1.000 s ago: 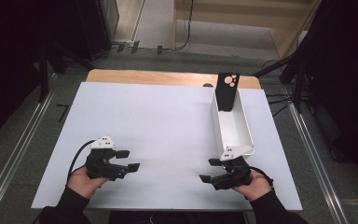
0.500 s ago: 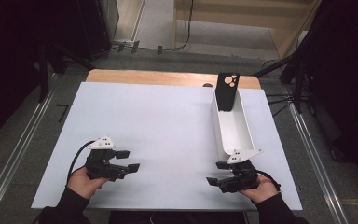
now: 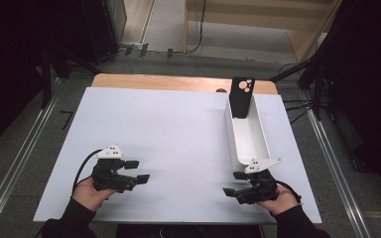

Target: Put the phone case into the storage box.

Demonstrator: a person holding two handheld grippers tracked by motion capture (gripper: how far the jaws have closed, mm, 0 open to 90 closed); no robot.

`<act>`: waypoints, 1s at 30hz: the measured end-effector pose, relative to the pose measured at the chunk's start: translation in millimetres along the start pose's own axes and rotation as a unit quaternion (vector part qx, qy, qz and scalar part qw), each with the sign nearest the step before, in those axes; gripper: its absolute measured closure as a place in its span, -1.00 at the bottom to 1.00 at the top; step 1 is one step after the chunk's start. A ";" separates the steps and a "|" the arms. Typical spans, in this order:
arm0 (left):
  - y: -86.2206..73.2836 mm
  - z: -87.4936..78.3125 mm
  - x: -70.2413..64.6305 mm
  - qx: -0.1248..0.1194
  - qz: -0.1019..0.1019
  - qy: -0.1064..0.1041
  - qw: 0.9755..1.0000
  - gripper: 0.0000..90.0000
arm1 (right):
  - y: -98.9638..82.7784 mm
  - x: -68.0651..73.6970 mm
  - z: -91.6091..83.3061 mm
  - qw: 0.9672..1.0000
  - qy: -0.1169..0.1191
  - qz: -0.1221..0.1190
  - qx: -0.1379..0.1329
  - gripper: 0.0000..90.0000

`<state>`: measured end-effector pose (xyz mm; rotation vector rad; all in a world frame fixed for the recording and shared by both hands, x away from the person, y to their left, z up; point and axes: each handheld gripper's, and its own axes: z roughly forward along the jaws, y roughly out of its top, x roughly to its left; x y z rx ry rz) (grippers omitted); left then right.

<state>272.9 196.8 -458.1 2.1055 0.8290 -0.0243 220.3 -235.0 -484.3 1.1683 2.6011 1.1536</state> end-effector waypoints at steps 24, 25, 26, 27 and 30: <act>0.0 1.0 -0.3 0.002 0.002 0.000 1.000 -0.37 | -0.2 -0.7 0.1 1.000 -0.004 0.003 0.002 -0.42; 0.0 0.9 -0.3 0.002 0.002 0.000 1.000 -0.37 | -0.3 -0.7 0.1 1.000 -0.004 0.004 0.002 -0.42; 0.0 0.9 -0.4 0.002 0.002 0.000 1.000 -0.37 | -0.3 -0.7 0.0 1.000 -0.004 0.004 0.002 -0.42; 0.0 0.9 -0.3 0.003 0.003 0.000 1.000 -0.37 | -0.3 -0.8 0.0 1.000 -0.005 0.004 0.002 -0.42; 0.2 1.2 -0.3 0.003 0.003 0.001 1.000 -0.37 | -0.6 -1.2 -0.1 1.000 -0.006 0.002 0.004 -0.42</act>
